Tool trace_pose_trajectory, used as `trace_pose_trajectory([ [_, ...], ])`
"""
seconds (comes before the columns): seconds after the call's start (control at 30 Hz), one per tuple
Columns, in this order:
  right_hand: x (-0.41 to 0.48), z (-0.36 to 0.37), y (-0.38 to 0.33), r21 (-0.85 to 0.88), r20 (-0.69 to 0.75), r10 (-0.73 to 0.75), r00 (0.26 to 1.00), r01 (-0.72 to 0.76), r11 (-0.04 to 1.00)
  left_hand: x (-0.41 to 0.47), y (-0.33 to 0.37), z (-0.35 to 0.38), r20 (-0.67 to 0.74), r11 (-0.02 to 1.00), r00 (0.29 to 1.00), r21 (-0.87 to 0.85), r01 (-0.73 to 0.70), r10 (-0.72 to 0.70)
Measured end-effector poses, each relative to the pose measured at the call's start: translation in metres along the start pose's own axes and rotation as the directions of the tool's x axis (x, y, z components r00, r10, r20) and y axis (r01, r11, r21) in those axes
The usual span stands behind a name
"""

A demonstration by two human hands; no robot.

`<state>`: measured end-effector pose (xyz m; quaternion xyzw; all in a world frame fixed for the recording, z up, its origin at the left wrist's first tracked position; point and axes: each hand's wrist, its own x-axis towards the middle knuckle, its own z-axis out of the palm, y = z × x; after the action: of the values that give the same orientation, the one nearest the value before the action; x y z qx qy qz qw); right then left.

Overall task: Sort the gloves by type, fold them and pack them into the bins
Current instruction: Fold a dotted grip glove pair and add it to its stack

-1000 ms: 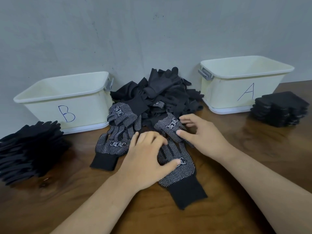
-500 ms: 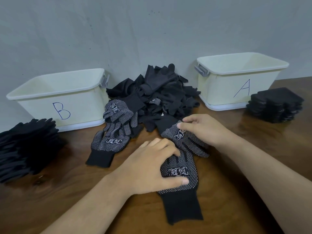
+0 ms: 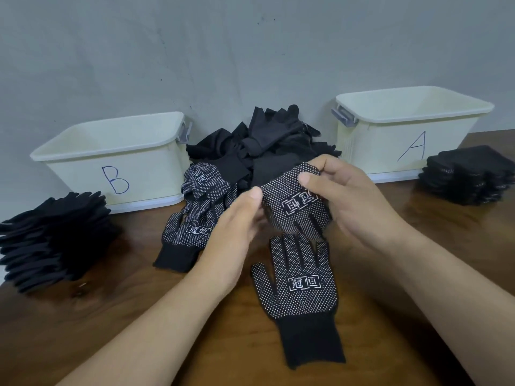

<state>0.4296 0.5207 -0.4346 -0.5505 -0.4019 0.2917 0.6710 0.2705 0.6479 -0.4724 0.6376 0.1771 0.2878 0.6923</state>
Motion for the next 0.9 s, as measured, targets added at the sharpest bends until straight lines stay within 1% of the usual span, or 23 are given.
trace_pose_trajectory([
  [0.03, -0.002, 0.005, -0.002, 0.029, 0.034, 0.009, 0.999, -0.01, 1.0, -0.003, 0.005, 0.003, -0.01, 0.997, 0.999, -0.062, -0.047, 0.046],
  [0.07, -0.004, 0.008, -0.004, 0.039, 0.06, 0.021, 0.998, -0.023, 0.999, -0.005, 0.011, 0.005, -0.051, 0.992, 0.992, -0.044, -0.117, 0.115],
  [0.1, -0.006, 0.011, -0.005, 0.044, 0.08, 0.03, 0.996, -0.034, 0.998, -0.007, 0.014, 0.006, -0.107, 0.982, 0.977, 0.009, -0.187, 0.187],
  [0.17, -0.009, 0.016, -0.008, 0.075, 0.111, 0.053, 0.992, -0.061, 0.995, -0.01, 0.018, 0.006, -0.189, 0.954, 0.936, 0.101, -0.283, 0.297],
  [0.27, -0.016, 0.026, -0.013, 0.081, 0.178, 0.068, 0.982, -0.083, 0.993, -0.016, 0.023, 0.01, -0.188, 0.909, 0.9, 0.228, -0.349, 0.393],
  [0.3, -0.018, 0.031, -0.013, 0.057, 0.171, 0.061, 0.983, -0.072, 0.996, -0.018, 0.023, 0.012, -0.171, 0.896, 0.894, 0.251, -0.366, 0.413],
  [0.33, -0.02, 0.035, -0.012, 0.028, 0.133, 0.046, 0.99, -0.05, 0.998, -0.02, 0.024, 0.013, -0.157, 0.886, 0.891, 0.269, -0.377, 0.427],
  [0.4, -0.022, 0.042, -0.009, -0.046, 0.023, -0.026, 0.999, 0.027, 0.999, -0.021, 0.024, 0.013, -0.14, 0.871, 0.888, 0.311, -0.381, 0.439],
  [0.47, -0.023, 0.042, -0.005, -0.1, -0.036, -0.109, 0.993, 0.105, 0.989, -0.023, 0.023, 0.011, -0.138, 0.858, 0.887, 0.354, -0.372, 0.442],
  [0.57, -0.023, 0.036, -0.007, -0.169, -0.042, -0.183, 0.982, 0.174, 0.97, -0.02, 0.023, 0.005, -0.165, 0.849, 0.877, 0.383, -0.364, 0.451],
  [0.7, -0.017, 0.027, -0.008, -0.198, -0.075, -0.213, 0.974, 0.195, 0.961, -0.014, 0.024, -0.001, -0.175, 0.847, 0.88, 0.404, -0.345, 0.441],
  [0.8, -0.011, 0.021, -0.009, -0.246, -0.101, -0.28, 0.955, 0.248, 0.937, -0.008, 0.017, -0.008, -0.212, 0.851, 0.875, 0.415, -0.323, 0.435],
  [0.9, 0.001, 0.016, -0.01, -0.169, -0.158, -0.299, 0.941, 0.273, 0.947, 0.008, 0.0, -0.024, -0.262, 0.866, 0.894, 0.448, -0.221, 0.363],
])
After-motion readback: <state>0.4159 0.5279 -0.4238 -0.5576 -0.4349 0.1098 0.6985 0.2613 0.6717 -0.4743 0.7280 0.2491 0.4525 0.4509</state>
